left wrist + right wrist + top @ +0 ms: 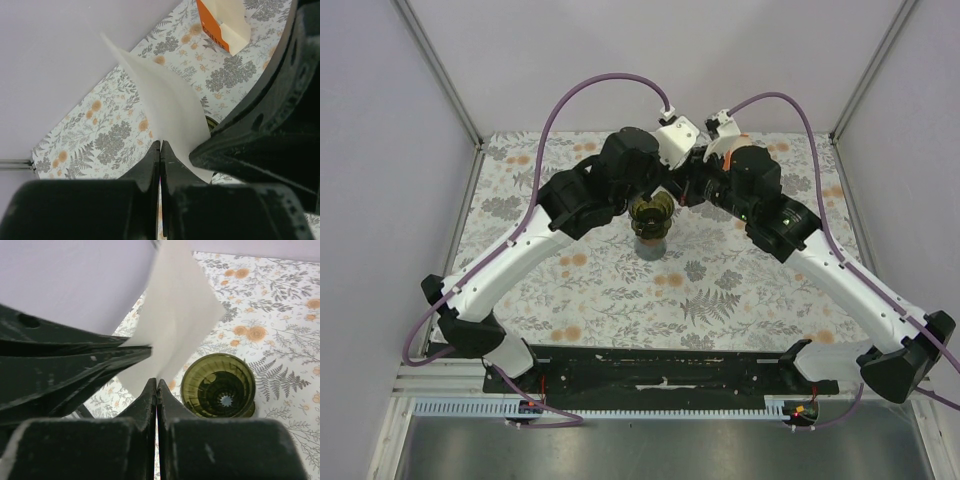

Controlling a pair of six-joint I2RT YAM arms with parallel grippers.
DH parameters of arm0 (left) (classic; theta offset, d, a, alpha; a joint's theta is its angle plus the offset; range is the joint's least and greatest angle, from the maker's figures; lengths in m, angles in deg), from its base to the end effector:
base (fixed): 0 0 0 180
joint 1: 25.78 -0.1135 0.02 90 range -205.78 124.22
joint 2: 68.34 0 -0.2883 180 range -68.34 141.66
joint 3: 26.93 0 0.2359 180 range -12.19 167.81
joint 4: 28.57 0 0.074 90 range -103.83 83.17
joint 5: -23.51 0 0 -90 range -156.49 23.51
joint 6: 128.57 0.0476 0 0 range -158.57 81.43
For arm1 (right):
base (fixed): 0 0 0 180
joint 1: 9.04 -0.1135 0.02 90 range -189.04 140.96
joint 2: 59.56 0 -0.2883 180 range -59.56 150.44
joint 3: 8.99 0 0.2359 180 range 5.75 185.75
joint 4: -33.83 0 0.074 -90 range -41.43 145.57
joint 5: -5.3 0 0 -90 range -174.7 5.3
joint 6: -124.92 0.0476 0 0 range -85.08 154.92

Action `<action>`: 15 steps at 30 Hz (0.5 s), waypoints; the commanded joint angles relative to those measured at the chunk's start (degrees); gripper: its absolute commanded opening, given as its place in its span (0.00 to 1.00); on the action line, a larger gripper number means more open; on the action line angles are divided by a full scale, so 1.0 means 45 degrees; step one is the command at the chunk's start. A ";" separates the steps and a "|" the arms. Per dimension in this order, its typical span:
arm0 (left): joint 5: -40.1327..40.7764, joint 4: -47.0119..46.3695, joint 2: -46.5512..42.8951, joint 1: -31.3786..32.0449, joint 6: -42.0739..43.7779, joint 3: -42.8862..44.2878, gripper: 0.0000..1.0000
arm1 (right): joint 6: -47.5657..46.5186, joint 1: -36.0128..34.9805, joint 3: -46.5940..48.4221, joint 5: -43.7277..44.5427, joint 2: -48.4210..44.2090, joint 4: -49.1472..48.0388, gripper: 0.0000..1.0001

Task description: Place the coffee filter in the dripper

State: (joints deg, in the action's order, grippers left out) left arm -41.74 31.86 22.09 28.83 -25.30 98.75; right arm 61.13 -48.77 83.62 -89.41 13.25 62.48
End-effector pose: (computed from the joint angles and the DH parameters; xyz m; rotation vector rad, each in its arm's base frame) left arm 0.2021 -0.2501 0.4881 0.8629 1.7684 -0.0367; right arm 0.2103 0.1799 0.4501 -0.2768 1.7930 0.9075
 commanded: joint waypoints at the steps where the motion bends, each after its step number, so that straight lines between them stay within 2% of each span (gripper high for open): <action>1: 0.0340 -0.0466 -0.0330 -0.0045 0.0406 0.0016 0.02 | 0.0579 0.0410 -0.0467 0.0284 -0.0244 -0.0786 0.00; 7: 0.0885 -0.1363 -0.0915 0.0266 0.1930 -0.1251 0.02 | 0.0756 0.0410 -0.0233 0.0713 0.0088 -0.1177 0.02; 12: 0.1023 -0.1736 -0.1073 0.0384 0.2303 -0.1508 0.02 | 0.0815 0.0410 -0.0136 0.0579 0.0303 -0.1938 0.26; 15: 0.1003 -0.1775 -0.1034 0.0442 0.2303 -0.1449 0.02 | 0.0854 0.0410 0.0079 0.0519 0.0614 -0.2095 0.32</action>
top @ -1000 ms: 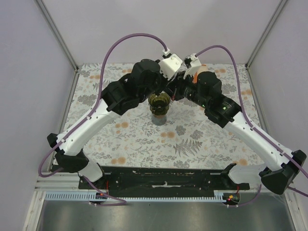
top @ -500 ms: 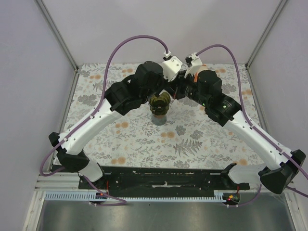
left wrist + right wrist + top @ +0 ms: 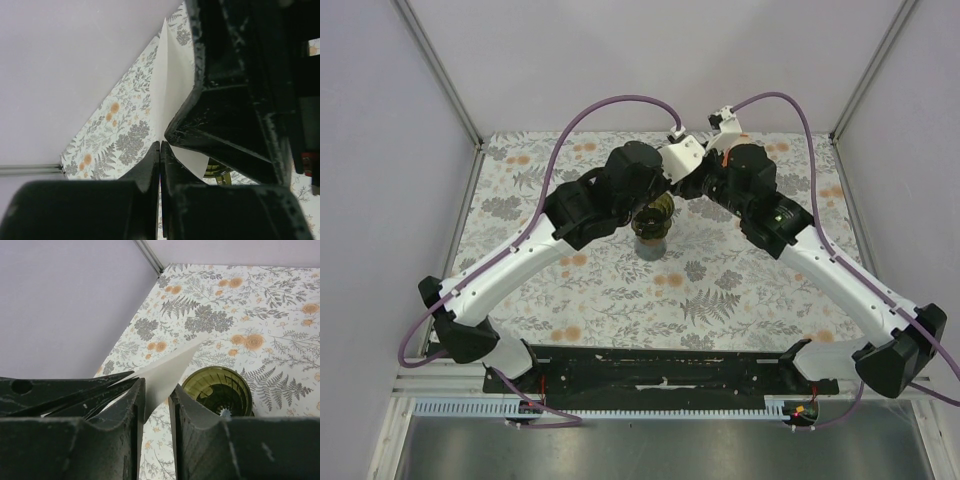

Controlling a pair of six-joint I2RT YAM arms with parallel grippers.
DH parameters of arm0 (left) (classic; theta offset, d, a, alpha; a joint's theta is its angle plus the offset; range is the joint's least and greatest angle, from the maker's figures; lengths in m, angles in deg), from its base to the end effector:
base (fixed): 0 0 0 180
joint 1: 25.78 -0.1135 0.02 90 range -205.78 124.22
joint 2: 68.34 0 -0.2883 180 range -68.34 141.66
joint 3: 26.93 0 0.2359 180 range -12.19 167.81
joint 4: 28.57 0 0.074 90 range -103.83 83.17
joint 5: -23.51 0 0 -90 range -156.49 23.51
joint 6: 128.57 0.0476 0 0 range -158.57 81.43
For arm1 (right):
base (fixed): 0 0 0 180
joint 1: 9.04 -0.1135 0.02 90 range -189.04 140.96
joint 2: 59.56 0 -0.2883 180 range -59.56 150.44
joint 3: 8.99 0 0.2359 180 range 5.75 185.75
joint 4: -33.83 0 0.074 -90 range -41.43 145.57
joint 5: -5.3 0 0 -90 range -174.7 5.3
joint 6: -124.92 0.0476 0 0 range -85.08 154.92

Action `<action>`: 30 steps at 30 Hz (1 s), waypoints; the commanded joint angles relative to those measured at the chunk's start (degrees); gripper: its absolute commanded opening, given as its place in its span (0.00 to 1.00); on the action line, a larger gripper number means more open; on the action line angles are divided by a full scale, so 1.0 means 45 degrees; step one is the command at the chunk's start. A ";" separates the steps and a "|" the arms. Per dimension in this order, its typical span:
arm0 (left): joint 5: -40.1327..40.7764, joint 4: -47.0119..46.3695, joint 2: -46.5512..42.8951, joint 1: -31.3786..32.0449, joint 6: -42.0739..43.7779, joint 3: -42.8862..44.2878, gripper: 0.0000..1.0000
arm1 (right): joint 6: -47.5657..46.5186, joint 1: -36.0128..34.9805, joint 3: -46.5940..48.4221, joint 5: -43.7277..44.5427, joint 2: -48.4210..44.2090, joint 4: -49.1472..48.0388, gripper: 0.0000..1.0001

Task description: Place the coffee filter in the dripper

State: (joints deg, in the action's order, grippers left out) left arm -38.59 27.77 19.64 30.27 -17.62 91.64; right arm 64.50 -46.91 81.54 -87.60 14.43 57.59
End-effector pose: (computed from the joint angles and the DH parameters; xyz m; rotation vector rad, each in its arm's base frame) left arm 0.1958 -0.2509 0.4712 0.9721 1.7088 0.0923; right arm 0.2252 0.1782 0.4425 -0.1686 1.7759 0.9102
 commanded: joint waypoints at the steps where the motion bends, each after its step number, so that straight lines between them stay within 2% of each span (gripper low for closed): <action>1: 0.0304 -0.0867 -0.0490 0.0141 0.0618 0.0149 0.02 | 0.0106 -0.0003 0.0618 0.0116 0.0469 -0.1027 0.33; 9: 0.0459 -0.0867 -0.0548 0.0219 0.0481 0.0345 0.02 | 0.0495 0.0114 0.0620 0.1736 0.0959 -0.0714 0.34; 12: 0.0888 -0.1061 -0.0568 0.0220 0.0597 0.0402 0.02 | 0.0652 0.0270 0.0327 0.2069 0.0823 -0.0812 0.19; 15: 0.1668 -0.1957 -0.0549 0.0200 0.1590 0.0598 0.02 | 0.0692 0.0426 -0.0063 0.2342 0.0666 -0.0832 0.04; 18: 0.2081 -0.2643 -0.0529 0.0200 0.2336 0.0656 0.02 | 0.0692 0.0544 -0.0357 0.2421 0.0549 -0.0774 0.02; 25: 0.1848 -0.2469 -0.0451 0.0200 0.2220 0.0345 0.02 | 0.0243 0.0524 -0.0104 0.1857 0.0392 -0.0343 0.00; 26: 0.1711 -0.2333 -0.0412 0.0200 0.2142 0.0325 0.03 | 0.0146 0.0524 -0.0026 0.1487 0.0412 -0.0363 0.00; 30: 0.1242 -0.2000 -0.0198 0.0200 0.2082 0.0442 0.26 | 0.0125 0.0408 0.0559 0.0238 0.0509 0.0104 0.00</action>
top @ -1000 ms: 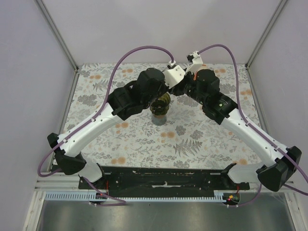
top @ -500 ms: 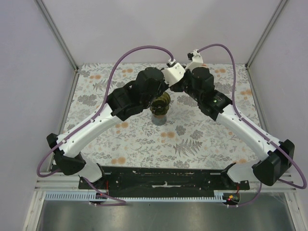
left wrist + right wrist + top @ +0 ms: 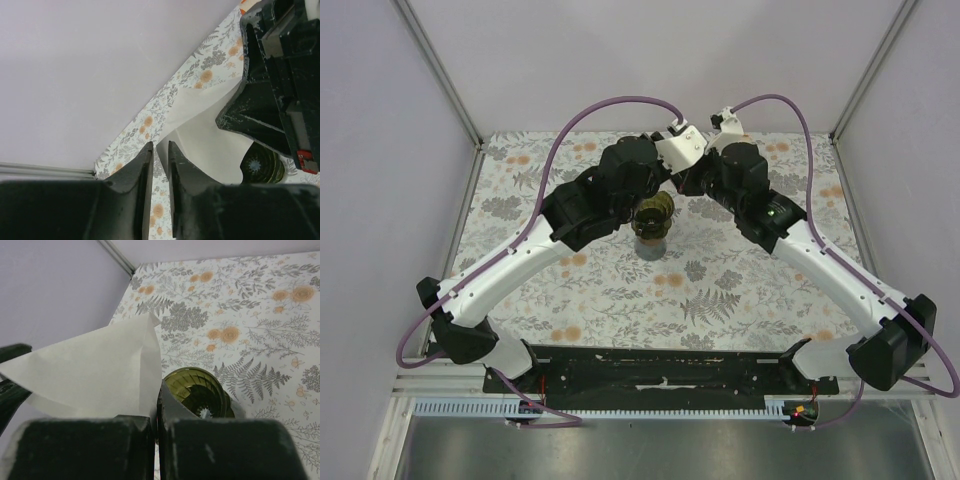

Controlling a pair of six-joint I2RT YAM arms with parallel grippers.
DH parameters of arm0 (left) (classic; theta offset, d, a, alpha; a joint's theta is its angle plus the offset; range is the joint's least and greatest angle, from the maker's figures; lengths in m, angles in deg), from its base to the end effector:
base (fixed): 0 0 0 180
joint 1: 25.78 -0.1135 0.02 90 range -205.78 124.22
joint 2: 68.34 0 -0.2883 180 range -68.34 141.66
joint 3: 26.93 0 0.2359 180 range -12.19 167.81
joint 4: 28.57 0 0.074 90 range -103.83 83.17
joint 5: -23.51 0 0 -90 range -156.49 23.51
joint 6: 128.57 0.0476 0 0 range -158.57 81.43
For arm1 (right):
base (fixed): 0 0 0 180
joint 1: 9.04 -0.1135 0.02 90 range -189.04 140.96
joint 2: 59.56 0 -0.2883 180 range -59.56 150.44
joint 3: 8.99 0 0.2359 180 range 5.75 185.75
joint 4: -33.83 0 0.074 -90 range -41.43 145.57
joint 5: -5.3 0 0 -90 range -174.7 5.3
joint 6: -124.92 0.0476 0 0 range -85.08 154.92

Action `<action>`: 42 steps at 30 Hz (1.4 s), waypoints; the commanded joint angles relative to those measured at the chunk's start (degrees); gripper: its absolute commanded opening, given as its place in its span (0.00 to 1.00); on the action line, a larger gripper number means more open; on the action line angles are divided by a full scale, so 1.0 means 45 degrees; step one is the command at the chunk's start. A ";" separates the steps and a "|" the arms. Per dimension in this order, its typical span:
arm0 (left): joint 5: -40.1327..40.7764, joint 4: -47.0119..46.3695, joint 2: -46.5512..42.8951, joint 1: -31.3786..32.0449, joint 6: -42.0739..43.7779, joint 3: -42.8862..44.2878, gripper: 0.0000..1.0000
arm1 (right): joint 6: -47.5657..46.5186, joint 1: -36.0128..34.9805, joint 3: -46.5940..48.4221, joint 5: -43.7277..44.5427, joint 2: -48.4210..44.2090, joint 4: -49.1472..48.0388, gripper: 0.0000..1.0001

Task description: Place the coffee filter in the dripper

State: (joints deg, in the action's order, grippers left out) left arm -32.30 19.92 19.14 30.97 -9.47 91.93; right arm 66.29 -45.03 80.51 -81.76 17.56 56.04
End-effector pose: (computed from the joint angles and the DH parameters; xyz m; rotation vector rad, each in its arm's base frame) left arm 0.1962 -0.2505 0.4910 0.9145 1.5758 0.2171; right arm 0.2489 0.1778 0.4244 -0.0340 1.8132 0.8075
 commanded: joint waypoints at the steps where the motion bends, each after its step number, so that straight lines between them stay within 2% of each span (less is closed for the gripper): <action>1: -0.0216 -0.0198 -0.0066 0.0045 0.0310 0.0398 0.30 | -0.0292 -0.0049 0.0866 -0.1199 -0.0224 0.0509 0.00; 4: -0.0450 0.0036 0.0051 0.0045 0.0388 0.0418 0.37 | -0.0293 -0.0089 0.0925 -0.1434 -0.0341 0.0568 0.00; 6: -0.0431 0.0135 0.0071 0.0025 0.0427 0.0360 0.37 | -0.0390 -0.0089 0.0983 -0.1493 -0.0458 0.0607 0.00; 7: -0.0392 0.0174 0.0071 0.0045 0.0427 0.0340 0.34 | -0.0487 -0.0108 0.1003 -0.1512 -0.0478 0.0665 0.00; 11: -0.0119 0.0057 0.0051 0.0025 0.0544 0.0437 0.02 | -0.0975 -0.0011 0.1140 -0.1260 -0.0537 0.1095 0.00; 12: 0.0094 -0.0040 0.0032 0.0025 0.0525 0.0495 0.02 | -0.0957 0.0163 0.1005 -0.1143 -0.0595 0.1095 0.00; 13: 0.0270 -0.0196 0.0013 0.0025 0.0467 0.0554 0.02 | -0.0802 0.0339 0.0849 -0.0987 -0.0692 0.1076 0.02; 16: 0.0467 -0.0412 -0.0046 -0.0014 0.0000 0.0866 0.02 | -0.0177 0.0770 0.0127 -0.0731 -0.1063 0.0513 0.22; 18: 0.0215 -0.0159 0.0012 0.0006 -0.0585 0.1217 0.02 | 0.0019 0.0771 -0.0303 -0.1352 -0.1259 -0.0637 0.28; 20: -0.0097 0.0386 0.0149 -0.0014 -0.1230 0.1704 0.02 | 0.0331 0.0771 -0.0597 -0.2173 -0.1299 -0.1964 0.32; 25: -0.0626 0.1072 0.0325 -0.0014 -0.2617 0.2429 0.02 | 0.1034 0.0732 -0.0871 -0.2879 -0.1143 -0.3180 0.38; 28: -0.0763 0.1248 0.0383 -0.0014 -0.2950 0.2819 0.02 | 0.1444 0.0751 -0.1144 -0.3153 -0.1064 -0.3864 0.36; 33: -0.0373 0.1112 0.0326 -0.0169 -0.2757 0.3016 0.02 | 0.1388 0.1023 -0.1359 -0.1670 -0.1570 -0.2793 0.07; 35: -0.0430 0.1014 0.0209 -0.0423 -0.2639 0.2918 0.02 | 0.1329 0.1355 -0.1652 -0.1649 -0.1805 -0.2714 0.00; 41: -0.0782 0.1033 0.0072 -0.0873 -0.2658 0.2527 0.02 | 0.0294 0.1493 -0.1361 -0.2507 -0.1787 -0.2362 0.00; 42: -0.0899 0.1072 0.0071 -0.0873 -0.2717 0.2547 0.02 | 0.0293 0.1493 -0.1302 -0.2644 -0.1729 -0.2342 0.07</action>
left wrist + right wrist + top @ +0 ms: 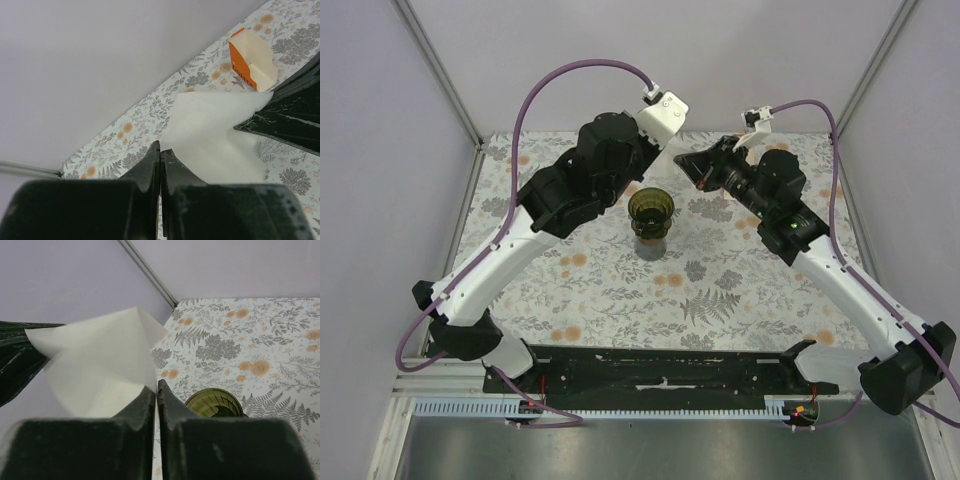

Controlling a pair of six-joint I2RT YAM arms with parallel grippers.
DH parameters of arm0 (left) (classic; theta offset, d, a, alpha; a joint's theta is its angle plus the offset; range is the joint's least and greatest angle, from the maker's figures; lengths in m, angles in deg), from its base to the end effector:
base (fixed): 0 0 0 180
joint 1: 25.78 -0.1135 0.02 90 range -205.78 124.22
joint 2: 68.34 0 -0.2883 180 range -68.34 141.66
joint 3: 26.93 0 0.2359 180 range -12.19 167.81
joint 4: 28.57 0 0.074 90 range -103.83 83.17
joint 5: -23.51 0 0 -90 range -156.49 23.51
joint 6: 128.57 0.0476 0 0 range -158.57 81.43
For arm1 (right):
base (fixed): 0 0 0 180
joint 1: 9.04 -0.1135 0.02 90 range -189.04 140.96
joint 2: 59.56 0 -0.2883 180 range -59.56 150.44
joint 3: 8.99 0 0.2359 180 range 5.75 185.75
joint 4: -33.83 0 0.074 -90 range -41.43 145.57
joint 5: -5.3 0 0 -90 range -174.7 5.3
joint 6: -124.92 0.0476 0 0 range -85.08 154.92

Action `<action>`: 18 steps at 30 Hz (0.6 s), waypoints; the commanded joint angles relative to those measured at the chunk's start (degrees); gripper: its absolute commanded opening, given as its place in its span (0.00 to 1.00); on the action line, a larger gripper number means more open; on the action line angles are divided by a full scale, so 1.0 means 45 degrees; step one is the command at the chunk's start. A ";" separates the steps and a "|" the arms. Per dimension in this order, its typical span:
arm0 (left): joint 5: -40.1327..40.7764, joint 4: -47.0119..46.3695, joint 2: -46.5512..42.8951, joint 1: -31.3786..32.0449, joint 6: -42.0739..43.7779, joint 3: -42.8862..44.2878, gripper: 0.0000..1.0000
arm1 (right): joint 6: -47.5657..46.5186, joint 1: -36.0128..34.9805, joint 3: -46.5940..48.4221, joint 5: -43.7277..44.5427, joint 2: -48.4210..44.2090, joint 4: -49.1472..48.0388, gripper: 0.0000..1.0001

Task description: Place the coffee filter in the dripper

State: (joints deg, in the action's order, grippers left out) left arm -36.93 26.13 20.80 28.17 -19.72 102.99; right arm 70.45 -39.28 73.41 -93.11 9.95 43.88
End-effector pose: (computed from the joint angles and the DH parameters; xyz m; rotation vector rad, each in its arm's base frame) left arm 0.1993 -0.2338 0.5281 0.7455 1.6182 0.0273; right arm 0.2297 0.1420 0.4422 -0.0499 1.6115 1.0164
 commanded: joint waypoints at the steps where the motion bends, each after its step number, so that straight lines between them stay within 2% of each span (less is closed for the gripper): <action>1: 0.0053 -0.0268 -0.0279 -0.0271 -0.0575 0.0108 0.02 | -0.0610 0.0216 0.0335 -0.0221 0.0020 0.0339 0.16; 3: -0.0201 -0.0074 -0.0201 -0.0232 -0.0828 0.0264 0.02 | -0.0358 0.0197 0.0394 -0.0222 0.0079 0.0261 0.29; 6: -0.0630 0.0181 -0.0044 -0.0213 -0.1180 0.0635 0.02 | 0.0150 0.0216 0.0395 -0.0553 0.0293 -0.0148 0.37; 12: -0.0574 0.0318 0.0151 -0.0251 -0.1786 0.1025 0.02 | 0.1632 0.0196 0.0473 -0.1276 0.0763 -0.0890 0.39; 15: -0.0553 0.0298 0.0307 -0.0232 -0.1924 0.1397 0.02 | 0.2396 0.0216 0.0162 -0.1491 0.0822 -0.1592 0.37; 18: -0.0437 0.0279 0.0308 -0.0251 -0.1827 0.1457 0.02 | 0.2613 0.0216 -0.0152 -0.1356 0.0530 -0.2043 0.16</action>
State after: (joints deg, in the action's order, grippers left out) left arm -39.21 28.08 21.79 27.27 -25.49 107.05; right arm 78.05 -38.43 73.45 -98.42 13.87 41.39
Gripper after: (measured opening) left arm 0.026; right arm 0.280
